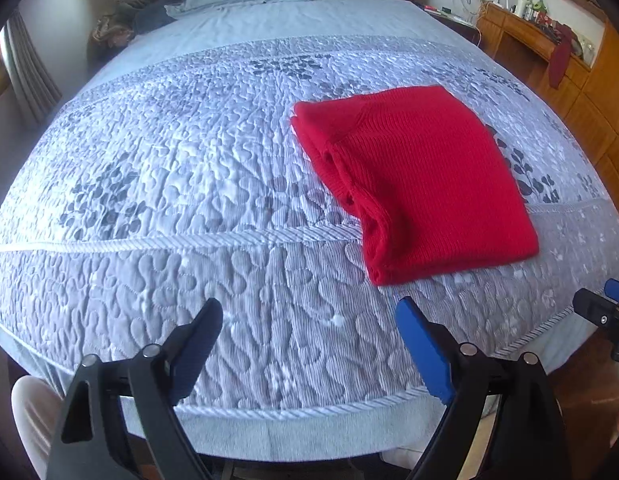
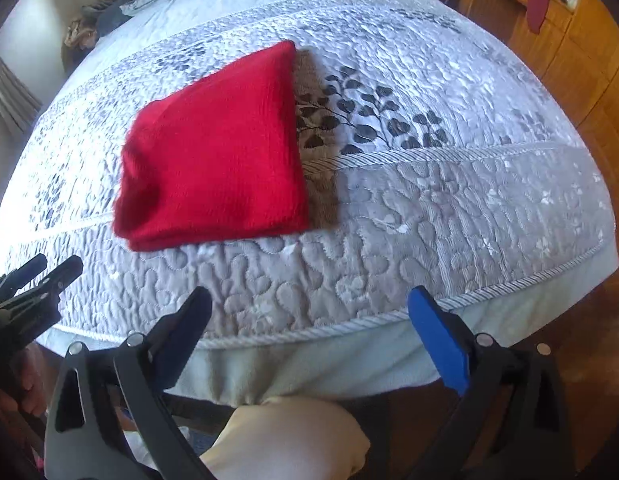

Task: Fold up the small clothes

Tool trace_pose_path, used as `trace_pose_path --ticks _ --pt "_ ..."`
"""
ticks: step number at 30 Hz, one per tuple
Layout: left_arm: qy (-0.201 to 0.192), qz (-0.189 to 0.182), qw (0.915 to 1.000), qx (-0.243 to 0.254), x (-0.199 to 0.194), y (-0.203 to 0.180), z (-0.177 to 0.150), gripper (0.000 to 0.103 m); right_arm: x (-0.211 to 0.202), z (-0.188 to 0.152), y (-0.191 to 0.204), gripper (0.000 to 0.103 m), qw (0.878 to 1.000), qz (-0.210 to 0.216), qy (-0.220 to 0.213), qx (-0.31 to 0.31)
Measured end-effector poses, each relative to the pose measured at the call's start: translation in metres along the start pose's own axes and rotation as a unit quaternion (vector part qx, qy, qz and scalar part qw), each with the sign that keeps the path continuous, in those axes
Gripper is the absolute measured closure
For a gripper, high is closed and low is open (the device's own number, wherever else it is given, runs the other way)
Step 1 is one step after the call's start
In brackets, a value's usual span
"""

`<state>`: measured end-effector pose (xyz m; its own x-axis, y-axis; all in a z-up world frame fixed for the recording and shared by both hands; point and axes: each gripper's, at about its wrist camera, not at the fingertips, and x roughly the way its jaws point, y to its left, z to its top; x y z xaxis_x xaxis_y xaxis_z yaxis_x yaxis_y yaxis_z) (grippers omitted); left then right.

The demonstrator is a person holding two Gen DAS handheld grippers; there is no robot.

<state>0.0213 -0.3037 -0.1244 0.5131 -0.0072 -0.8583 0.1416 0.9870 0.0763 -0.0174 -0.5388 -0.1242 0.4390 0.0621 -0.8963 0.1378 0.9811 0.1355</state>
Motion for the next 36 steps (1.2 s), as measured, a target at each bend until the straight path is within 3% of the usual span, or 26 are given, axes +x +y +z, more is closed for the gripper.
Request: trace_pose_path --ticks 11,21,36 --pt "-0.023 0.005 0.9997 0.004 -0.036 -0.004 -0.009 0.014 -0.028 -0.006 0.027 0.005 0.999 0.01 -0.014 -0.028" --pt "-0.054 0.004 0.9985 0.008 -0.058 -0.007 -0.007 0.013 -0.035 -0.002 0.016 0.005 0.999 -0.001 -0.026 -0.026" --pt "-0.058 0.0 0.9983 0.006 -0.061 -0.01 -0.003 0.012 -0.03 0.005 0.012 0.005 0.999 0.001 -0.029 -0.028"
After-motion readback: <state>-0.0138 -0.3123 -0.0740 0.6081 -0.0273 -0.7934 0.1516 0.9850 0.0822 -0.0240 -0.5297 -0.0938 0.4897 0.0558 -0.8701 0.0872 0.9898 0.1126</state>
